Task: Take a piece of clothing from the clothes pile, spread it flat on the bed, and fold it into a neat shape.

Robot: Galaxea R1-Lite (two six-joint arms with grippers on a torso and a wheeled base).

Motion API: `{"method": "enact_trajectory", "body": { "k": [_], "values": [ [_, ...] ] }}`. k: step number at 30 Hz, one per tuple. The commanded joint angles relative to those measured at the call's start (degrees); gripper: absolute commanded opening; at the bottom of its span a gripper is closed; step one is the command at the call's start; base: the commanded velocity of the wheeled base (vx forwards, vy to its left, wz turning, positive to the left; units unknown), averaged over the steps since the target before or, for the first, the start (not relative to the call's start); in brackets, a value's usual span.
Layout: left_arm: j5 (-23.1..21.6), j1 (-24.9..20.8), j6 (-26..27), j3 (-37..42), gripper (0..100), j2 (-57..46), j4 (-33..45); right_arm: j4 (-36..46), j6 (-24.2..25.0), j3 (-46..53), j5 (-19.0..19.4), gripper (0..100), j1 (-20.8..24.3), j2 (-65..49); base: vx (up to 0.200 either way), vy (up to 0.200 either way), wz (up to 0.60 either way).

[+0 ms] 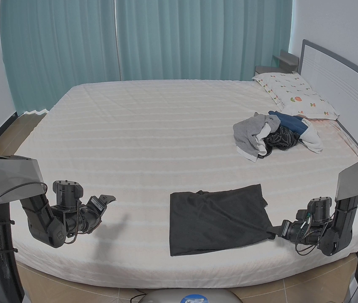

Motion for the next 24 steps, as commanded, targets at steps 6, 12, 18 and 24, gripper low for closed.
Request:
{"method": "enact_trajectory", "body": {
  "k": [6, 12, 18, 24],
  "values": [
    [0.80, 0.07, -0.18, 0.09, 100, 0.77, -2.02, -5.14, 3.10, -1.86, 0.25, 100, -0.40, -1.83, 0.000, 0.000, 0.00],
    [0.89, 0.07, -0.09, 0.18, 100, 0.77, -2.02, -4.35, 8.37, -9.33, -0.89, 100, -0.23, 0.10, 0.167, 0.000, 0.00],
    [0.89, -0.02, -0.09, 0.18, 100, 0.86, -2.02, -3.21, 10.75, -15.13, -3.27, 100, -0.23, 3.09, 0.033, 0.000, 0.00],
    [0.89, -0.02, -0.09, 0.27, 100, 0.86, -2.02, -3.21, 11.19, -19.96, -4.06, 100, 1.09, 6.51, 0.000, 0.000, 0.00]
  ]
}}
